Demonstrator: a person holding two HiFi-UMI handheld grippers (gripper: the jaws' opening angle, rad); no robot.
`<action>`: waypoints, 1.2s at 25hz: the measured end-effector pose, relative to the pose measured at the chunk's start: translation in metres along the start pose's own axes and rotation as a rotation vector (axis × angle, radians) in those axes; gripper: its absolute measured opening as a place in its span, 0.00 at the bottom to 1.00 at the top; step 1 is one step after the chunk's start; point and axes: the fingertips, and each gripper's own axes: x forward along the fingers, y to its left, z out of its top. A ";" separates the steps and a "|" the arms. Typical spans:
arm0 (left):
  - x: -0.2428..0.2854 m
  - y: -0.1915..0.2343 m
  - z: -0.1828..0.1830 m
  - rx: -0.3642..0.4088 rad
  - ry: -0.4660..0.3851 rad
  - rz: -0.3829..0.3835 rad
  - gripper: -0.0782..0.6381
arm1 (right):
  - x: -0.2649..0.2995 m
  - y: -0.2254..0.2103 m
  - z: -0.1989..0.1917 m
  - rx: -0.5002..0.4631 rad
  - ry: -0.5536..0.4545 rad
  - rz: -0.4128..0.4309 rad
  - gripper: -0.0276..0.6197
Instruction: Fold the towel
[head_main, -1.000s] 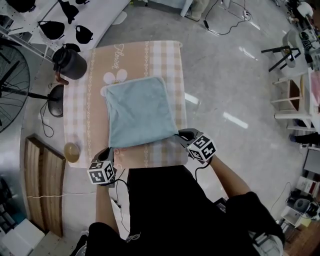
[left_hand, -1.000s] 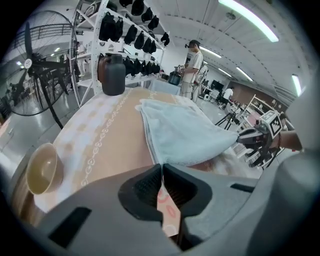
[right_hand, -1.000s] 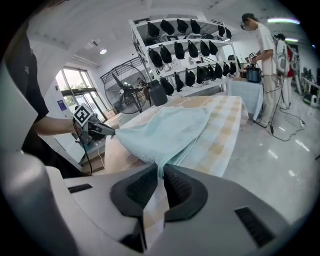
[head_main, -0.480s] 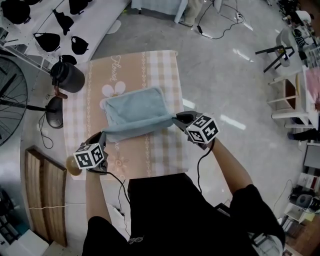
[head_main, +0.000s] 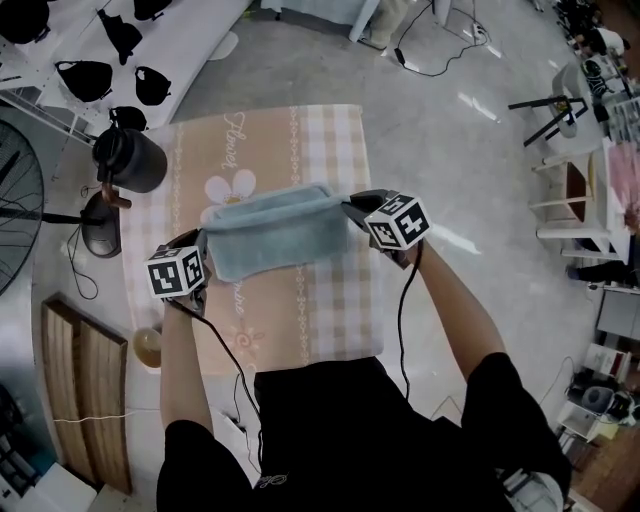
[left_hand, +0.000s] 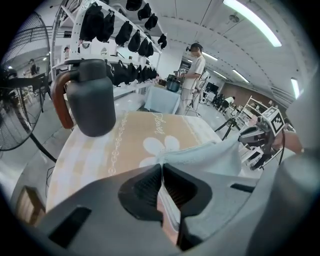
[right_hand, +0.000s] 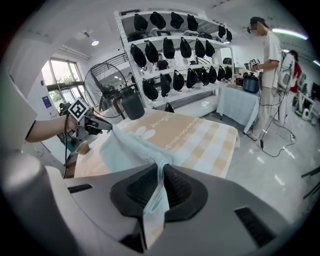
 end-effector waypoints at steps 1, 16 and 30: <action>0.006 0.004 0.003 0.000 0.005 0.002 0.14 | 0.006 -0.004 0.003 0.007 0.003 -0.004 0.10; 0.041 0.021 0.015 -0.018 -0.022 -0.036 0.17 | 0.044 -0.031 0.011 0.059 -0.022 -0.093 0.10; 0.002 -0.051 -0.021 0.066 -0.089 -0.114 0.45 | 0.009 0.010 -0.010 0.072 -0.174 -0.123 0.42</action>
